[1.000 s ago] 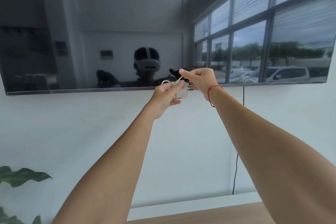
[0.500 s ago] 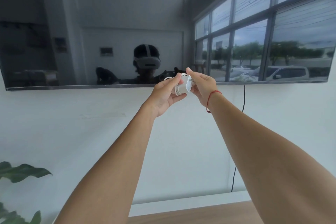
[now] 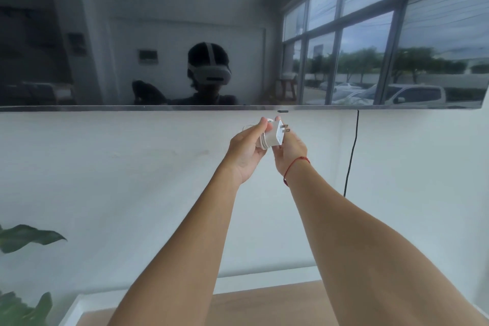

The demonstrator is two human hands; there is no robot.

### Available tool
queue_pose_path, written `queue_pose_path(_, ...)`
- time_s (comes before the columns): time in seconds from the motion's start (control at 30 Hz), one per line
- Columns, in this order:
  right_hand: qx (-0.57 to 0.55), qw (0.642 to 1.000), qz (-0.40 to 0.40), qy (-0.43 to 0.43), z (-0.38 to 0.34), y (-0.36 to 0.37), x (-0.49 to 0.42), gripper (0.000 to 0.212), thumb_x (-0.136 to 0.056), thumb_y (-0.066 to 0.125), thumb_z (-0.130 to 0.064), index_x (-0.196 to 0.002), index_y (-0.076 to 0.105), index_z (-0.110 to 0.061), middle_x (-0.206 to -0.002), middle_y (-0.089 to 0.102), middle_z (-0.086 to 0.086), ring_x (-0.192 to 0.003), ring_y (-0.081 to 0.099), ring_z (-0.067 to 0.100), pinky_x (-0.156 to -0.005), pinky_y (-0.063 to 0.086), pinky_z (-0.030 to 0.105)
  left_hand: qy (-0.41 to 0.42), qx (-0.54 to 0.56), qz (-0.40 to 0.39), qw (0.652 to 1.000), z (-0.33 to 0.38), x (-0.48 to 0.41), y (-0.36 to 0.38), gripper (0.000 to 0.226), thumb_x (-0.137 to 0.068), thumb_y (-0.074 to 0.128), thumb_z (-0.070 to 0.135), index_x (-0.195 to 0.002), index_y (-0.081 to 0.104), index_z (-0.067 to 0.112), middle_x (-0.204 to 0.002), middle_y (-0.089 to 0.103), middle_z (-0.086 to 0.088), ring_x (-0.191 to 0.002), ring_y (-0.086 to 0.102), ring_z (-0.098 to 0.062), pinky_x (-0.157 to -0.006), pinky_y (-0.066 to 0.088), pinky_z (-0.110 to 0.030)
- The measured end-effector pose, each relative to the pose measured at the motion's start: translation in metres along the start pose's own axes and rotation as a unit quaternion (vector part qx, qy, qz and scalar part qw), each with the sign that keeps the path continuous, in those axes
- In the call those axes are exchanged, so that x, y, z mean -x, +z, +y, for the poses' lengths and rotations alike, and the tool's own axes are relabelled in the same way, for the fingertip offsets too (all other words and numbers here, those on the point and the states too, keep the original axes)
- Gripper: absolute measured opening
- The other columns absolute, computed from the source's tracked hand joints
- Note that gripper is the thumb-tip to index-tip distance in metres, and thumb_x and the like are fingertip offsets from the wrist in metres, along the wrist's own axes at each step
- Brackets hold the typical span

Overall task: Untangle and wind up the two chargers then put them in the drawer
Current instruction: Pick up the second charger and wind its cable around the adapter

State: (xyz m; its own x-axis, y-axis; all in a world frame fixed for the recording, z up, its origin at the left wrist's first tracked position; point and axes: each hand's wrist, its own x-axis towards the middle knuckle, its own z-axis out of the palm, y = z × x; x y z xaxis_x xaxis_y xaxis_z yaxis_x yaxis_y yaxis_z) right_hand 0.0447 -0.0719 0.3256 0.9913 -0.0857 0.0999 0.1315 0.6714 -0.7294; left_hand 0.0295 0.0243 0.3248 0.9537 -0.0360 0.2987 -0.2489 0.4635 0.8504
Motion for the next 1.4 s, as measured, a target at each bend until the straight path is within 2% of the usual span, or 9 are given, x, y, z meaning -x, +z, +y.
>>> queue_pose_path(0.2, 0.015, 0.997, 0.063, 0.052, 0.065, -0.053, -0.005, 0.011, -0.092, 0.057, -0.001, -0.094, 0.066, -0.006, -0.087, 0.068, 0.005, -0.063, 0.069, 0.004, -0.068, 0.055, 0.015, -0.076, 0.08, 0.126, 0.986, -0.09, -0.007, -0.034, 0.03, -0.091, 0.065, 0.031, -0.104, 0.068, 0.004, -0.128, 0.062, -0.017, -0.107, 0.063, -0.025, -0.099, 0.049, -0.034)
queue_pose_path(0.43, 0.159, 0.952, 0.224, 0.137, 0.175, -0.169, 0.008, 0.013, -0.092, 0.06, -0.008, -0.094, 0.068, -0.018, -0.08, 0.064, -0.003, -0.07, 0.057, 0.01, -0.065, 0.048, 0.017, -0.228, 0.077, 0.299, 0.923, -0.239, 0.04, -0.077, 0.019, -0.086, 0.071, 0.029, -0.085, 0.073, 0.01, -0.117, 0.068, -0.012, -0.092, 0.067, -0.023, -0.081, 0.052, -0.032)
queue_pose_path(0.57, 0.196, 0.92, 0.264, 0.213, 0.228, -0.243, 0.032, 0.014, -0.086, 0.065, 0.0, -0.096, 0.072, -0.008, -0.093, 0.072, 0.007, -0.082, 0.069, 0.019, -0.074, 0.055, 0.024, -0.289, 0.003, 0.352, 0.89, -0.31, 0.083, -0.091, 0.02, -0.087, 0.068, 0.029, -0.074, 0.071, 0.013, -0.104, 0.067, -0.007, -0.086, 0.065, -0.021, -0.075, 0.051, -0.029)
queue_pose_path(0.67, 0.204, 0.9, 0.278, 0.267, 0.251, -0.287, 0.057, 0.021, -0.083, 0.064, 0.008, -0.1, 0.07, -0.003, -0.091, 0.071, 0.013, -0.067, 0.069, 0.015, -0.058, 0.055, 0.015, -0.319, -0.079, 0.349, 0.878, -0.35, 0.119, -0.104, 0.025, -0.086, 0.067, 0.035, -0.078, 0.069, 0.012, -0.094, 0.065, -0.007, -0.084, 0.063, -0.02, -0.073, 0.049, -0.028)
queue_pose_path(0.8, 0.234, 0.879, 0.289, 0.298, 0.266, -0.327, 0.074, 0.027, -0.083, 0.062, 0.012, -0.109, 0.068, 0.007, -0.081, 0.067, 0.012, -0.058, 0.063, 0.013, -0.047, 0.05, 0.011, -0.387, -0.122, 0.265, 0.875, -0.385, 0.152, -0.113, 0.019, -0.08, 0.065, 0.043, -0.078, 0.075, 0.027, -0.107, 0.067, -0.004, -0.09, 0.063, -0.016, -0.077, 0.046, -0.027)
queue_pose_path(1.03, 0.289, 0.857, 0.29, 0.313, 0.269, -0.355, 0.082, 0.026, -0.084, 0.054, 0.016, -0.102, 0.066, 0.001, -0.072, 0.063, 0.009, -0.052, 0.062, 0.013, -0.043, 0.049, 0.012, -0.413, -0.14, 0.237, 0.868, -0.399, 0.163, -0.107, 0.008, -0.089, 0.067, 0.027, -0.095, 0.072, 0.026, -0.09, 0.07, 0.008, -0.078, 0.059, -0.004, -0.066, 0.043, -0.015)
queue_pose_path(1.17, 0.338, 0.834, 0.272, 0.341, 0.274, -0.364, 0.077, 0.023, -0.077, 0.059, 0.011, -0.094, 0.072, 0.002, -0.073, 0.069, 0.013, -0.063, 0.066, 0.02, -0.062, 0.058, 0.024, -0.426, -0.126, 0.284, 0.85, -0.398, 0.16, -0.101, 0.006, -0.086, 0.072, 0.021, -0.08, 0.072, 0.022, -0.079, 0.067, 0.006, -0.079, 0.06, -0.011, -0.082, 0.05, -0.026)
queue_pose_path(1.3, 0.398, 0.796, 0.264, 0.372, 0.274, -0.371, 0.068, 0.023, -0.072, 0.062, 0.01, -0.087, 0.076, -0.001, -0.079, 0.072, 0.016, -0.079, 0.071, 0.029, -0.078, 0.059, 0.033, -0.435, -0.091, 0.321, 0.836, -0.393, 0.159, -0.096, 0.015, -0.081, 0.077, 0.016, -0.091, 0.069, 0.008, -0.083, 0.067, -0.004, -0.073, 0.062, -0.01, -0.075, 0.054, -0.024)
queue_pose_path(1.4, 0.437, 0.764, 0.272, 0.389, 0.265, -0.366, 0.063, 0.018, -0.077, 0.066, 0.007, -0.09, 0.074, -0.002, -0.093, 0.072, 0.013, -0.085, 0.07, 0.027, -0.058, 0.054, 0.019, -0.438, -0.094, 0.353, 0.822, -0.393, 0.161, -0.095, 0.033, -0.076, 0.082, 0.021, -0.096, 0.058, 0.007, -0.097, 0.064, -0.009, -0.082, 0.063, -0.016, -0.079, 0.058, -0.033)
